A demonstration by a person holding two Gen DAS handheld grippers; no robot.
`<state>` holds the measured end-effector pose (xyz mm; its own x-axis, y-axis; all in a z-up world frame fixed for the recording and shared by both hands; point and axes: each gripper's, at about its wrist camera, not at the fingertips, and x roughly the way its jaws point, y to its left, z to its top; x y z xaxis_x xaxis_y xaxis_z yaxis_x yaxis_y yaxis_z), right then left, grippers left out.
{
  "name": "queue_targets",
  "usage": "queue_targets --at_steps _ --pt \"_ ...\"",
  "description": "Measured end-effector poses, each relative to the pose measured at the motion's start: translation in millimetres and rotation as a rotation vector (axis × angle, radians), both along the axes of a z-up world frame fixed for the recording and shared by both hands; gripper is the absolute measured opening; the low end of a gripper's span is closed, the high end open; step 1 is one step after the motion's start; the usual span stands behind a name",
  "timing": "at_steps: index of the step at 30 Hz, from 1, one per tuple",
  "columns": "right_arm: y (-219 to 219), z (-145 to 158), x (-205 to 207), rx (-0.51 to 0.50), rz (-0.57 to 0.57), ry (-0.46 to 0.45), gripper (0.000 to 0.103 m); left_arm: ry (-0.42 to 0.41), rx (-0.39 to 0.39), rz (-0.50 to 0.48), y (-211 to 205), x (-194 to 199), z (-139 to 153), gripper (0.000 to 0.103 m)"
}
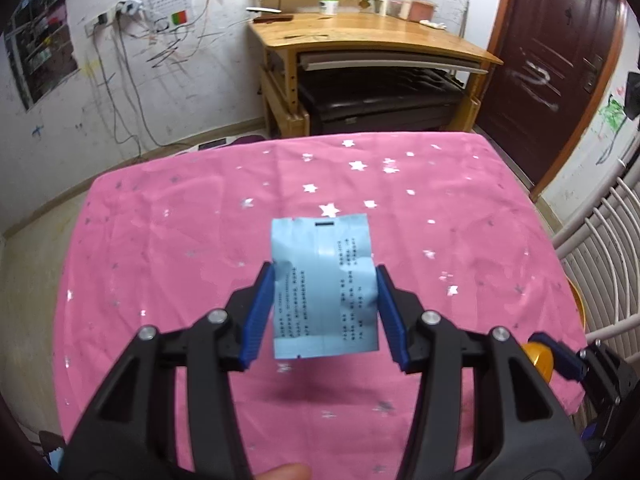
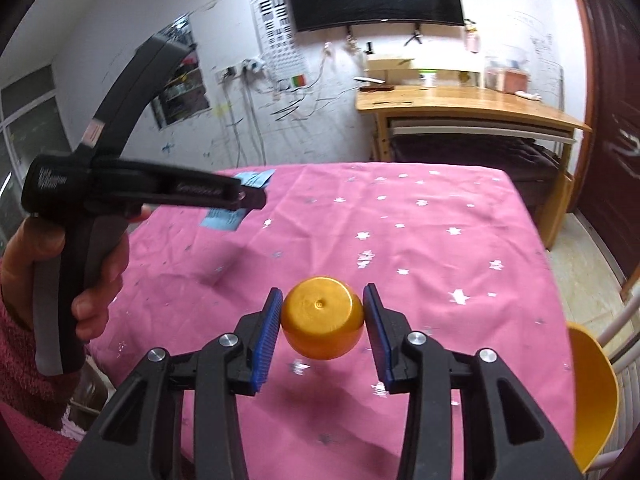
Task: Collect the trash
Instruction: 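Grasp the blue paper slip with the left tool while the right tool grasps the yellow lid, then carry paper slip and yellow lid over the yellow bin and open both tools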
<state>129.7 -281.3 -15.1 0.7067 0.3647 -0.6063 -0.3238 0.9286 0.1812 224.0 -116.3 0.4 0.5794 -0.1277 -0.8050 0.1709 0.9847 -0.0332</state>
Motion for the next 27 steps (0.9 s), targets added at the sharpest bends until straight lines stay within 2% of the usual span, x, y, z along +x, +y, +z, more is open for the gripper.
queue_targets --at_steps 15,27 --pt "-83 7 -24 0.061 -0.160 -0.045 0.036 -0.042 0.030 -0.132 -77 -25 14 0.048" --pt "-170 -4 -47 0.100 -0.338 -0.045 0.036 -0.032 0.065 -0.254 -150 -34 6 0.048"
